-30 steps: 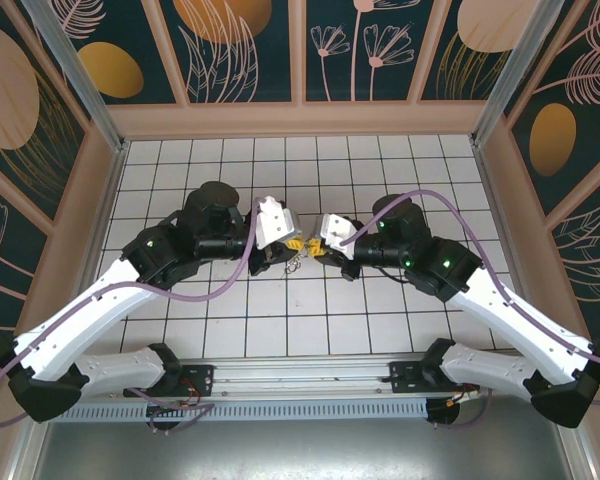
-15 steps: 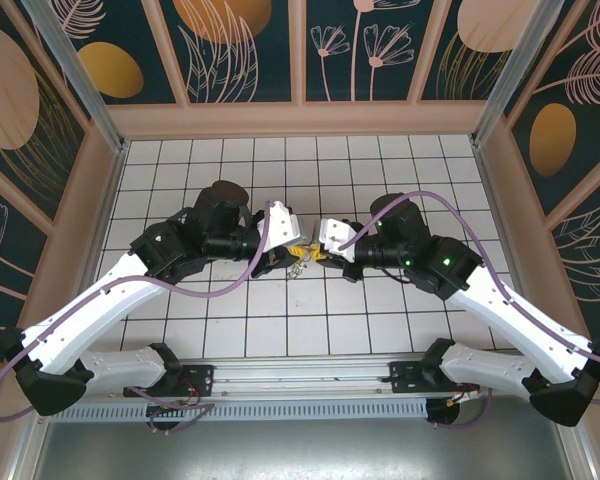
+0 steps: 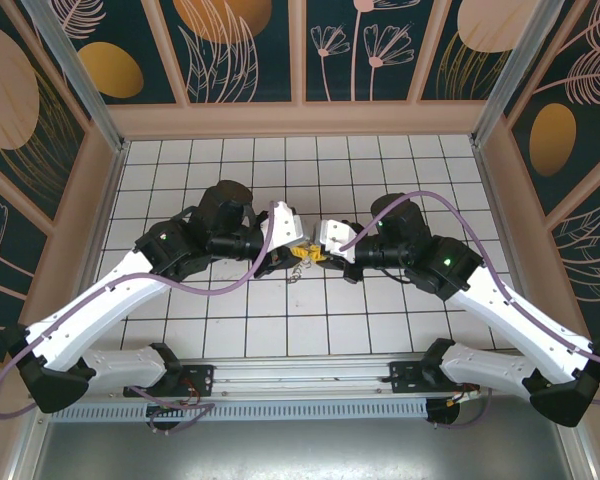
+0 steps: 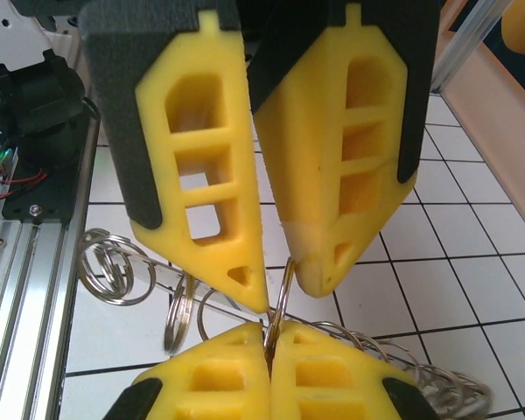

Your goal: Put the keys on the keyring

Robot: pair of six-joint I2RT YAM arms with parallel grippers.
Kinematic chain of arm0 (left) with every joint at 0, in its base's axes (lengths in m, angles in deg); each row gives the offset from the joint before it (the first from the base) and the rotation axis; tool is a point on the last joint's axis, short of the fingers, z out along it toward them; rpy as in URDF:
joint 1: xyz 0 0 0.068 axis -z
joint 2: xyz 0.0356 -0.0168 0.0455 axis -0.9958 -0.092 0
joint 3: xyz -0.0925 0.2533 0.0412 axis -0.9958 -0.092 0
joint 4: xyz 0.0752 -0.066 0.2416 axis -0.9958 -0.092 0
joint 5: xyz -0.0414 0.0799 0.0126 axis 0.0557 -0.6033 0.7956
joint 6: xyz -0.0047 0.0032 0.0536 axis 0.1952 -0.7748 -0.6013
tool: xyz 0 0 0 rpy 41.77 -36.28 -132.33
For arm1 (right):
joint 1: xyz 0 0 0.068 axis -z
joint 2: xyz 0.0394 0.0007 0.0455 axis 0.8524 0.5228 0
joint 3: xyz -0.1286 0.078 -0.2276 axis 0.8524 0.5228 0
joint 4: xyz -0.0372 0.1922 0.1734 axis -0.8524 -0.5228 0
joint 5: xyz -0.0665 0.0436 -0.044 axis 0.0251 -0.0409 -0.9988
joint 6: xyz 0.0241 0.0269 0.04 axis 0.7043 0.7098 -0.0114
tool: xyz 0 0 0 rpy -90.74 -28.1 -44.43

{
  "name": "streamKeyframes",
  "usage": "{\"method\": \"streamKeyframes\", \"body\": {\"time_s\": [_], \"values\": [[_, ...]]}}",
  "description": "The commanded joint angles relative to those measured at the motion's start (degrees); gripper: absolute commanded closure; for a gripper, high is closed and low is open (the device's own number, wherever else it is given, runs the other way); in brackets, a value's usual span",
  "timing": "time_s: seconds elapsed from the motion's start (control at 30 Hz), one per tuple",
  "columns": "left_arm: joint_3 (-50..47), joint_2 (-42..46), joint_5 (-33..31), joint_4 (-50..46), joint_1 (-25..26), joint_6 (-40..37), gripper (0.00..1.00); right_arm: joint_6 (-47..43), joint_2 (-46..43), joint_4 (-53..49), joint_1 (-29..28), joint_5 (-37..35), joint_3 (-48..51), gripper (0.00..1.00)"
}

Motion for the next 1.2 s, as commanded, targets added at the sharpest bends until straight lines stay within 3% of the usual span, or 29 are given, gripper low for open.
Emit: {"method": "streamKeyframes", "body": {"time_s": [0.0, 0.17, 0.37, 0.53, 0.87, 1.17], "values": [[-0.1, -0.8, 0.5, 0.8, 0.3, -0.8, 0.80, 0.0, -1.5, 4.1, -0.3, 2.3, -1.8, 1.00], [-0.4, -0.6, -0.4, 2.0, 0.2, -0.6, 1.00, -0.4, -1.6, 4.1, -0.2, 2.4, -1.4, 1.00], [-1.8, 1.1, -0.3, 5.6, 0.3, 1.1, 1.00, 0.5, -3.1, 5.4, -0.2, 0.1, 0.5, 1.00], [-5.5, 4.1, 1.7, 12.6, 0.3, 4.8, 1.00, 4.4, -7.2, 9.8, -0.2, -1.5, 5.7, 0.83], [-9.7, 6.9, 5.2, 20.6, 0.3, 9.2, 1.00, 7.9, -10.1, 12.5, -0.2, -3.4, 9.6, 0.93], [-11.9, 7.7, 7.2, 26.8, 0.3, 12.7, 1.00, 9.3, -10.0, 16.2, -0.3, -3.1, 11.6, 0.94]]}}
